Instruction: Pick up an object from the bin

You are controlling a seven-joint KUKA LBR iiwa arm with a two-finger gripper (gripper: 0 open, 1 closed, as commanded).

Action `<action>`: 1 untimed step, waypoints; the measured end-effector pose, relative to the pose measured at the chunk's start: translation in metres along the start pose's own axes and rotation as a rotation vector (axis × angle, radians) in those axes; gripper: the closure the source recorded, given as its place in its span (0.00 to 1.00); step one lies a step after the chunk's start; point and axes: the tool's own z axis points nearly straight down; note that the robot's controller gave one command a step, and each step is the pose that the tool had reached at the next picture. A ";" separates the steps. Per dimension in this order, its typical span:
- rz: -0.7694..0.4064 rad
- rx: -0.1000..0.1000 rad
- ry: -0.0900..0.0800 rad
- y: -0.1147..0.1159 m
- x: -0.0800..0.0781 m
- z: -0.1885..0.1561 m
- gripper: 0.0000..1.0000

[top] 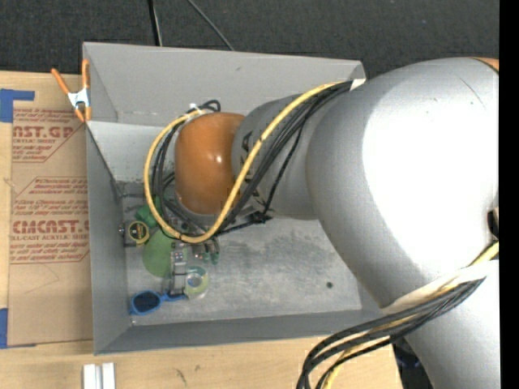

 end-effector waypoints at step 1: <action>0.002 -0.002 -0.001 -0.001 0.000 -0.002 1.00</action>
Offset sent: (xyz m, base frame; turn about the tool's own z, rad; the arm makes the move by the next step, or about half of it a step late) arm 0.0000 0.0000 0.0000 0.0000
